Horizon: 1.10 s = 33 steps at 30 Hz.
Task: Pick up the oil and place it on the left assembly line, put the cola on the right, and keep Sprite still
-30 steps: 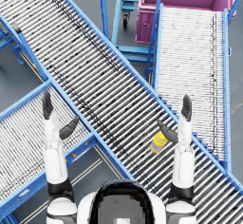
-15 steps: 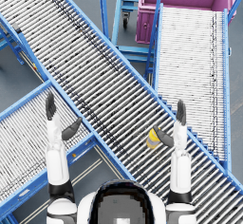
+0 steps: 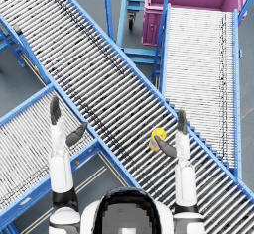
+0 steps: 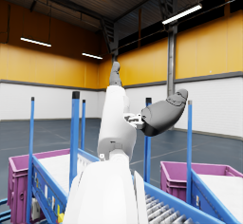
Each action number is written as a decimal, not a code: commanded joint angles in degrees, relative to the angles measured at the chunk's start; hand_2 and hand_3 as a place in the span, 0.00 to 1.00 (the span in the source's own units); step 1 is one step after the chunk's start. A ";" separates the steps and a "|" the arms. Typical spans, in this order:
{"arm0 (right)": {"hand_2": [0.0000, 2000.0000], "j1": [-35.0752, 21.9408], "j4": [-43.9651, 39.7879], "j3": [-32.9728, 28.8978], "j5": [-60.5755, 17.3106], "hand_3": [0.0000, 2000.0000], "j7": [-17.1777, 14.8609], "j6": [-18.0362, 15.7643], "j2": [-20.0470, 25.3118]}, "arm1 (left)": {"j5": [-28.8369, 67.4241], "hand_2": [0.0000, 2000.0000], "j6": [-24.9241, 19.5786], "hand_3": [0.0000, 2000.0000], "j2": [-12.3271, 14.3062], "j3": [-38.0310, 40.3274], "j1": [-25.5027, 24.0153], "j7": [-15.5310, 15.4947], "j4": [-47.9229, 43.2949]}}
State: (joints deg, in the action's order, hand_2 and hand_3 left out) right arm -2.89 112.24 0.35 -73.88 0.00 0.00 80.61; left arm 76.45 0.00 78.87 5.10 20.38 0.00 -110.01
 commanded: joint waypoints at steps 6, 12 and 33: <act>0.00 3.88 -11.22 4.53 0.00 0.00 0.00 0.00 -0.32 | 0.00 0.00 0.00 0.00 0.25 -1.34 0.70 0.00 0.63; 0.00 0.67 -22.12 6.68 0.00 0.00 0.00 0.00 0.91 | 0.00 0.00 0.00 0.00 0.53 -0.93 0.60 0.00 1.70; 0.00 -15.64 -49.30 12.62 0.02 0.00 0.00 0.00 6.42 | -0.01 0.00 0.00 0.00 1.31 1.48 1.42 0.00 8.25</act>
State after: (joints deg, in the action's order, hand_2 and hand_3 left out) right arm -15.19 65.47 11.70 -73.87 0.00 0.00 86.18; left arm 76.44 0.00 80.32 5.87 21.01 0.00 -102.35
